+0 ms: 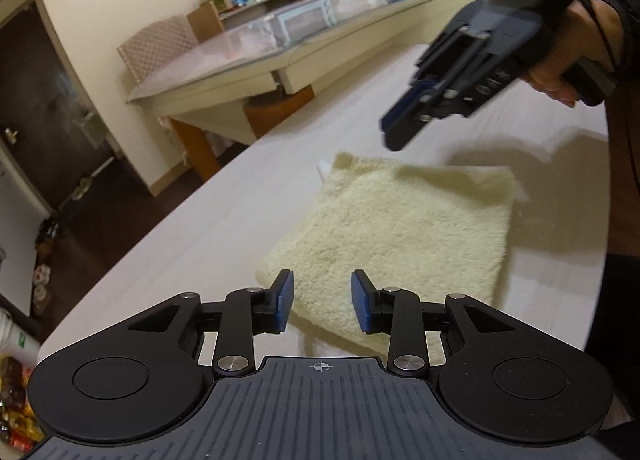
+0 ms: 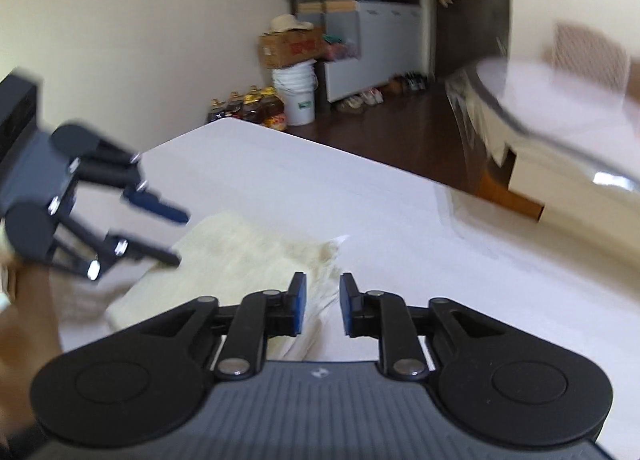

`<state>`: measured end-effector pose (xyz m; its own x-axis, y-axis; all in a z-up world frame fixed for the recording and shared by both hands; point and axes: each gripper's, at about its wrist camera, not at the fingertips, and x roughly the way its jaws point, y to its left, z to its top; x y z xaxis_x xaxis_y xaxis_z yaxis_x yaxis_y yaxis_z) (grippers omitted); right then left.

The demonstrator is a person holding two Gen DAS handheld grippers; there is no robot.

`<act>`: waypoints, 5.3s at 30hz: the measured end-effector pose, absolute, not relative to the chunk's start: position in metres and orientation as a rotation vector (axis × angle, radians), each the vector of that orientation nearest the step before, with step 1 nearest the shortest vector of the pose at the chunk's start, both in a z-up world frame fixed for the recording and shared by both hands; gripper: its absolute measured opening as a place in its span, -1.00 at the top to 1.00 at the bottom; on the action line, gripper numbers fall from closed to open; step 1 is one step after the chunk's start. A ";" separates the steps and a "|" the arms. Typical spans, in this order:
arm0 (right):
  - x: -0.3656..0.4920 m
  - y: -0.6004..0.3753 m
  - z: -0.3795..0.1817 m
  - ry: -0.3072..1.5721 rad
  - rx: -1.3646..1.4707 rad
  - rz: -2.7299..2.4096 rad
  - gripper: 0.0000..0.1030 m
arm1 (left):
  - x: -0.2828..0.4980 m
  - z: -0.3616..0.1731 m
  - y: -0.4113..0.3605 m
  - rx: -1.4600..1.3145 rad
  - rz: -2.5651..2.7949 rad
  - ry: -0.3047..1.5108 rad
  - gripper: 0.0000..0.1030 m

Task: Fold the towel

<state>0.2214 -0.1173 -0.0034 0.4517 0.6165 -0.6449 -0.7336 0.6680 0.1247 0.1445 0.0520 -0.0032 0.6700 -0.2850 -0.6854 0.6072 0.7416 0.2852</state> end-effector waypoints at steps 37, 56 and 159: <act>0.208 -0.103 -0.022 0.721 -0.261 0.904 0.65 | 0.206 -0.010 0.074 0.434 -0.387 0.680 0.10; 0.125 -0.141 -0.011 0.674 -0.319 0.893 0.43 | 0.117 0.002 0.072 0.357 -0.504 0.706 -0.10; 0.170 -0.145 -0.003 0.705 -0.157 0.674 0.11 | 0.164 -0.003 0.078 0.105 -0.134 0.728 -0.80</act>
